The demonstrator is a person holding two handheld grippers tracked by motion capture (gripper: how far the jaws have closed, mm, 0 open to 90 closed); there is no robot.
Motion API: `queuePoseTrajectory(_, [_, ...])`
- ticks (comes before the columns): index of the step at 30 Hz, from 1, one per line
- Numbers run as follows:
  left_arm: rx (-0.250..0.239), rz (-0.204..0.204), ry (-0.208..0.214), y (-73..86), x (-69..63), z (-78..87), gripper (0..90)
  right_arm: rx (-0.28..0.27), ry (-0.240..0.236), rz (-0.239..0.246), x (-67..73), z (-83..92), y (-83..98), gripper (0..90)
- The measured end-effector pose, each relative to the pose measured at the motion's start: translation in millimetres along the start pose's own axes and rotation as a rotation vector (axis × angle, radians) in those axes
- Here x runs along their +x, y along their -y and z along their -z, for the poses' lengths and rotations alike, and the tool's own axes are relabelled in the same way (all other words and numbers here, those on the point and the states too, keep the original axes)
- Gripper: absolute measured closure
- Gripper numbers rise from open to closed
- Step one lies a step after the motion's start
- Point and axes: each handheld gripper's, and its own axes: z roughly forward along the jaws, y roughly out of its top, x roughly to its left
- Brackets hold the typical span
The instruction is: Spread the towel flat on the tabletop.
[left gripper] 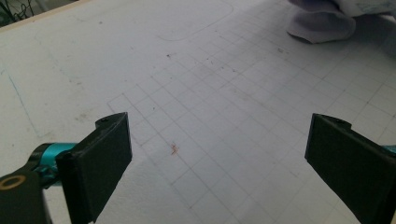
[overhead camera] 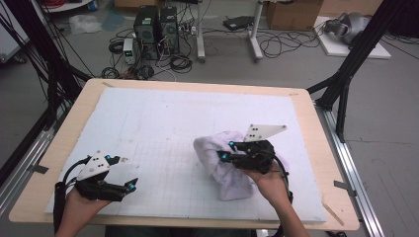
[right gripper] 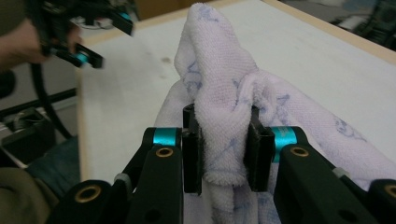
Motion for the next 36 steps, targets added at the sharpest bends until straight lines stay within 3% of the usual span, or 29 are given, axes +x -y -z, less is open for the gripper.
queuePoseTrajectory(5, [-0.001, -0.002, -0.001, 0.0, 0.3, 0.4, 7.7, 0.026, -0.117, 0.031, 22.4, -32.1, -6.1, 72.3])
queuePoseTrajectory(9, [0.0, -0.007, 0.002, 0.1, 0.4, 0.3, 8.0, 0.134, -0.172, 0.044, 32.3, -62.7, 15.9, 65.7])
queuePoseTrajectory(11, [-0.002, -0.004, 0.004, -0.5, -0.6, -0.5, 8.0, 0.164, -0.185, 0.046, 34.8, -67.1, 23.7, 54.3])
queuePoseTrajectory(14, [-0.005, -0.006, 0.012, -2.9, -1.8, -1.4, 8.0, 0.12, -0.2, 0.019, 35.5, -53.9, 27.3, 42.7])
queuePoseTrajectory(17, [-0.011, -0.013, 0.027, -7.3, -4.2, -3.9, 8.1, 0.067, -0.156, 0.011, 29.9, -29.7, 29.0, 37.5])
queuePoseTrajectory(19, [-0.016, -0.017, 0.041, -11.4, -6.6, -7.5, 8.2, 0.063, -0.107, -0.004, 23.1, -14.4, 33.3, 37.1])
queuePoseTrajectory(20, [-0.016, -0.017, 0.041, -11.4, -6.6, -7.5, 8.3, 0.063, -0.107, -0.004, 23.1, -14.4, 33.3, 37.1])
queuePoseTrajectory(21, [-0.018, -0.021, 0.052, -14.4, -8.2, -10.7, 8.6, 0.081, -0.035, -0.015, 14.8, -2.0, 41.6, 36.9])
queuePoseTrajectory(24, [-0.026, -0.043, 0.101, -26.1, -13.4, -22.4, 11.8, 0.104, 0.034, -0.03, 4.9, 8.0, 54.4, 36.9])
queuePoseTrajectory(30, [-0.029, -0.067, 0.172, -43.3, -18.9, -44.5, 23.5, 0.125, 0.087, -0.079, -13.1, 9.9, 76.7, 38.8])
queuePoseTrajectory(31, [-0.027, -0.07, 0.197, -46.4, -20.5, -49.5, 26.5, 0.134, 0.096, -0.083, -15.5, 9.1, 79.4, 39.4])
queuePoseTrajectory(32, [-0.028, -0.089, 0.272, -51.8, -23.1, -60.2, 30.5, 0.146, 0.104, -0.081, -17.7, 8.6, 81.8, 40.6])
queuePoseTrajectory(33, [-0.029, -0.086, 0.303, -54.4, -25.0, -66.4, 34.1, 0.159, 0.115, -0.079, -19.3, 8.3, 84.1, 41.3])
queuePoseTrajectory(36, [-0.014, -0.098, 0.332, -59.8, -29.5, -79.1, 36.4, 0.188, 0.148, -0.063, -23.1, 9.5, 89.0, 43.1])
